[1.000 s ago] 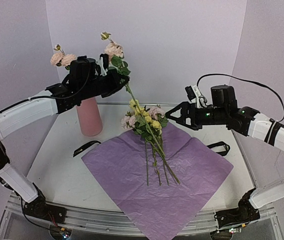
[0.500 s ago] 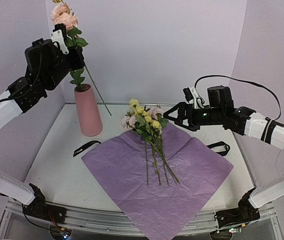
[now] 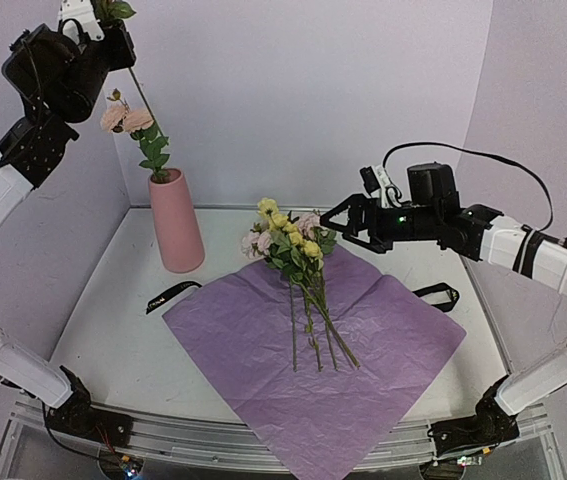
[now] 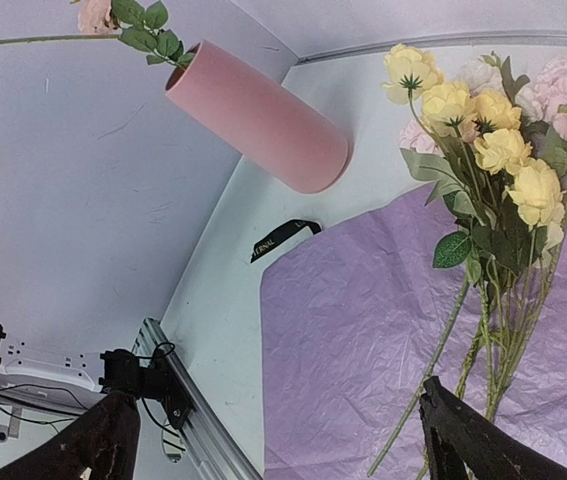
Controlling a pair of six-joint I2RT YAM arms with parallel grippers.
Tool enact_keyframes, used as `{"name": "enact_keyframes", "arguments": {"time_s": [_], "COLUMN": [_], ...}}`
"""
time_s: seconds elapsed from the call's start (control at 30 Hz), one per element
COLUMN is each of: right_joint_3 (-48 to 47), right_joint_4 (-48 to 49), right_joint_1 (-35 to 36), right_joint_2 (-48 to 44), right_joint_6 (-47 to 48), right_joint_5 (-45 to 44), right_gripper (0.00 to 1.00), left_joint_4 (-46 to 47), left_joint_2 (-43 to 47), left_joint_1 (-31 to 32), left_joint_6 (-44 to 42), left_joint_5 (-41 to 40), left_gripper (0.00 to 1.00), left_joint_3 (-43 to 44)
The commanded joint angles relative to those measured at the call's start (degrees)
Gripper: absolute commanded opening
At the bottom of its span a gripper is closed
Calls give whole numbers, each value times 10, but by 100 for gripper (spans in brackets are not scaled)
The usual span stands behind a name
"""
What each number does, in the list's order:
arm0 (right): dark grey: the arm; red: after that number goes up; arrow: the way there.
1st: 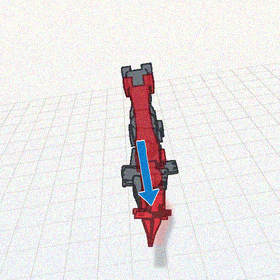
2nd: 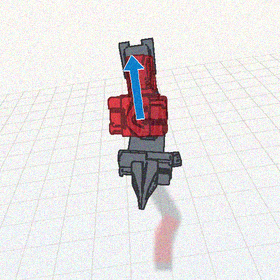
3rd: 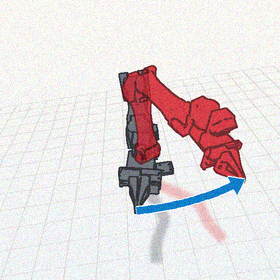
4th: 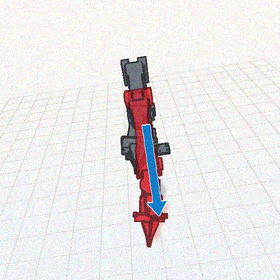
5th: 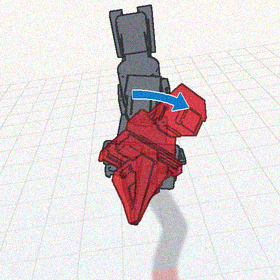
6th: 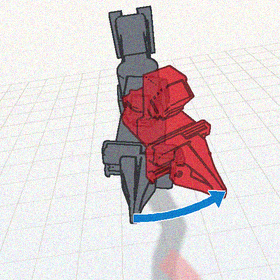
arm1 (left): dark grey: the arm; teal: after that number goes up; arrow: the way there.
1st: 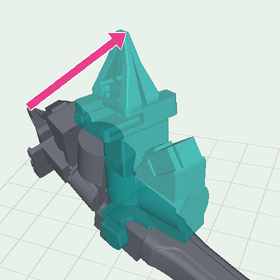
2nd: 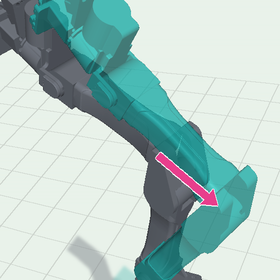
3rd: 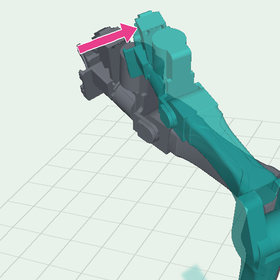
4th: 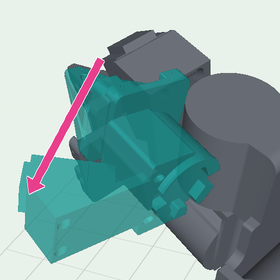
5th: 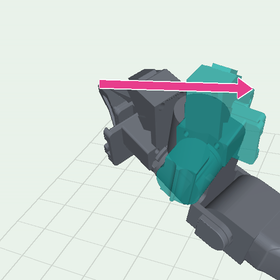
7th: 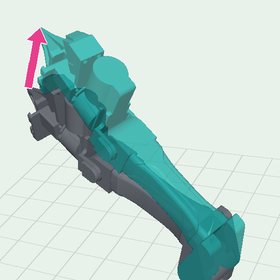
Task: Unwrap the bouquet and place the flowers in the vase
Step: Insert the fake flower into the vase.
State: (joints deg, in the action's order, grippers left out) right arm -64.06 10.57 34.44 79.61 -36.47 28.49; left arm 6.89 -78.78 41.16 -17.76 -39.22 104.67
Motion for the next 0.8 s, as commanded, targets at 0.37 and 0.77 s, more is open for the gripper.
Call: {"name": "enact_keyframes", "arguments": {"time_s": [0.37,0.77], "right_joint_3": [-61,-49], "right_joint_4": [16,15], "right_joint_1": [3,3], "right_joint_2": [51,47], "right_joint_6": [5,9], "right_joint_5": [17,17], "right_gripper": [98,98], "left_joint_4": [32,34], "left_joint_2": [-4,-3], "left_joint_1": [-24,-61], "left_joint_6": [-51,13], "left_joint_5": [-5,1], "left_gripper": [0,0], "left_joint_3": [-41,-134]}}
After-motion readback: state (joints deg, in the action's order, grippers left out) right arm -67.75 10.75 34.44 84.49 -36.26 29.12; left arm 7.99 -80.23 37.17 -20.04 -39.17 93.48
